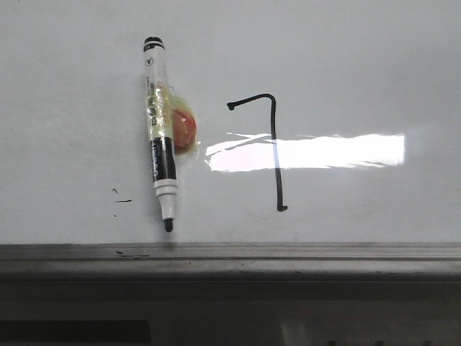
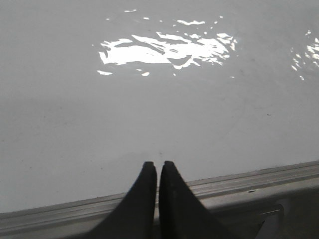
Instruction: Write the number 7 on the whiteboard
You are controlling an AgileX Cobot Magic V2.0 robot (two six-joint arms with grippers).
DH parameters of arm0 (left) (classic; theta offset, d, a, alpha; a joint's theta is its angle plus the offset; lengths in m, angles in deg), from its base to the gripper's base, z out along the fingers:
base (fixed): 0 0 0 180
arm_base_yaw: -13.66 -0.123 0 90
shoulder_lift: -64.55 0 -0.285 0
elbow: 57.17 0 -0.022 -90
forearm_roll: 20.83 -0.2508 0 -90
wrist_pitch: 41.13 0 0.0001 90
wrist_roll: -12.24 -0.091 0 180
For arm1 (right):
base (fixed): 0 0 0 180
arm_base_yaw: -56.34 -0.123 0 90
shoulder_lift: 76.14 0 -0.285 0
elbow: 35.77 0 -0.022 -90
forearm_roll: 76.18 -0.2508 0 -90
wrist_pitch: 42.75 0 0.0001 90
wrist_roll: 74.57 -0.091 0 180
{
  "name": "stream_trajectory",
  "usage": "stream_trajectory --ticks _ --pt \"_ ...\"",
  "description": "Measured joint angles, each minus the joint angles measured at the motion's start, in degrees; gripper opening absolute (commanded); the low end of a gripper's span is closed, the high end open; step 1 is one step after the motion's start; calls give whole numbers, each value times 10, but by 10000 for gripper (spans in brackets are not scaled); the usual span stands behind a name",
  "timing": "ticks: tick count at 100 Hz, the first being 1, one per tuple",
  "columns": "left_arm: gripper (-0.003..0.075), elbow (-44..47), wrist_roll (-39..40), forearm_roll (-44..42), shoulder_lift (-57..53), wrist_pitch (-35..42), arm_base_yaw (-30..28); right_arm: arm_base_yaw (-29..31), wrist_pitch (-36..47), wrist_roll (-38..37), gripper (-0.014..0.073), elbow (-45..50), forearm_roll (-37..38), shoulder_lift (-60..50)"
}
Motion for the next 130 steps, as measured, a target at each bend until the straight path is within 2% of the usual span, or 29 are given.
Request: stream_trajectory --ticks 32,46,53,60,80,92,103,116,130 --pt "-20 0 0 0 0 0 0 0 -2 0 -64 0 0 0" --pt "-20 0 0 1 0 0 0 14 -4 1 -64 10 28 0" --pt "-20 0 0 1 0 0 0 44 34 1 -64 34 35 0" --pt "-20 0 0 1 0 0 0 88 108 1 -64 69 38 0" --pt "-20 0 0 1 0 0 0 251 400 1 -64 215 39 0" --pt "-20 0 0 1 0 0 0 331 529 -30 -64 304 39 -1" --pt "-20 0 0 1 0 0 0 382 573 -76 -64 370 39 -21" --pt "-20 0 0 1 0 0 0 414 583 -127 -64 423 39 -58" --pt "-20 0 0 1 0 0 0 436 527 -168 -64 425 42 -103"
